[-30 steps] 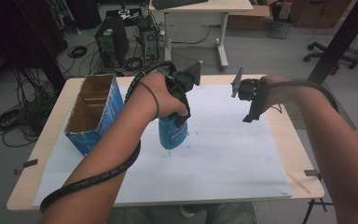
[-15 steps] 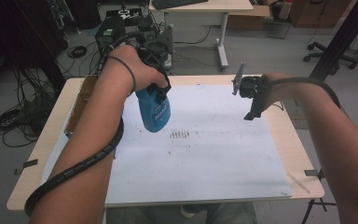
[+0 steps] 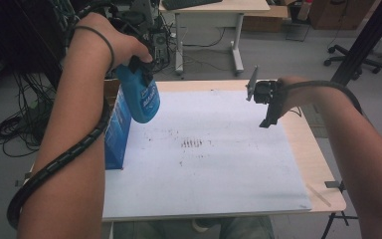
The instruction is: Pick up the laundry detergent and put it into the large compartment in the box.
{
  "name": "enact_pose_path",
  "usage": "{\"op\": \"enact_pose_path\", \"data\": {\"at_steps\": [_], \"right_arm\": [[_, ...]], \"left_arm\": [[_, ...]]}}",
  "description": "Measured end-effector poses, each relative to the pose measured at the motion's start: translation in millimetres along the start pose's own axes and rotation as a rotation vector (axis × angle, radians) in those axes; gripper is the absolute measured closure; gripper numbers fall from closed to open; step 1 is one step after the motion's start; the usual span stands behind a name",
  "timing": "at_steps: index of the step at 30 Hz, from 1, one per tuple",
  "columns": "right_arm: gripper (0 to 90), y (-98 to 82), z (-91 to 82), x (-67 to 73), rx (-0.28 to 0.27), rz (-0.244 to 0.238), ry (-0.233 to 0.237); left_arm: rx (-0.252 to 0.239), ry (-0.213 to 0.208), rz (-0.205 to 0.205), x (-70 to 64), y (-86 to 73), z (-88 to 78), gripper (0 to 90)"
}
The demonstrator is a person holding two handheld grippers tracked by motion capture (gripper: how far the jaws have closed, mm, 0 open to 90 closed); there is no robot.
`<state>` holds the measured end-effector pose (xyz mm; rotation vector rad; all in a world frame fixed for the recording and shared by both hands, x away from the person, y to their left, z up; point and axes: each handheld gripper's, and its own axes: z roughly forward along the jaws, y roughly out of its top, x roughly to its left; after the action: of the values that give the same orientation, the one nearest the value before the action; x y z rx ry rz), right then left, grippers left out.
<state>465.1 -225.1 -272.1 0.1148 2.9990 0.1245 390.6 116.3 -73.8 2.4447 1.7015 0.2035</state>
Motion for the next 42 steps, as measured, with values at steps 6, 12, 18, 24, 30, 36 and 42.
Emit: {"op": "enact_pose_path", "data": {"at_steps": [6, 12, 18, 24, 30, 36, 42], "right_arm": [[2.7, -0.7, 2.2, -2.3, 0.006, 0.003, 0.004], [2.7, -1.6, 5.1, -3.8, 0.009, 0.007, 0.007], [2.7, -2.9, 10.8, -5.8, 0.014, 0.013, 0.015], [2.8, -2.5, 16.0, -9.0, 0.012, 0.013, 0.021], [2.8, -2.3, 19.6, -9.6, 0.022, 0.009, 0.028], [2.8, -3.3, 22.7, -12.1, 0.024, 0.015, 0.030], [2.8, -1.5, 25.8, -12.5, 0.028, 0.011, 0.037]], "left_arm": [[0.015, 0.018, -0.054, 15.7, 1.1, -13.1, 38.4], [0.021, 0.021, -0.093, 27.8, 1.6, -17.6, 38.4], [0.040, 0.039, -0.138, 44.0, 2.3, -24.5, 38.4], [0.067, 0.060, -0.193, 62.4, 4.1, -26.8, 38.5], [0.089, 0.054, -0.244, 82.1, 4.0, -23.3, 38.4], [0.097, 0.069, -0.270, 92.6, 3.4, -31.1, 38.5], [0.085, 0.079, -0.293, 100.4, 1.0, -44.5, 38.4]]}}
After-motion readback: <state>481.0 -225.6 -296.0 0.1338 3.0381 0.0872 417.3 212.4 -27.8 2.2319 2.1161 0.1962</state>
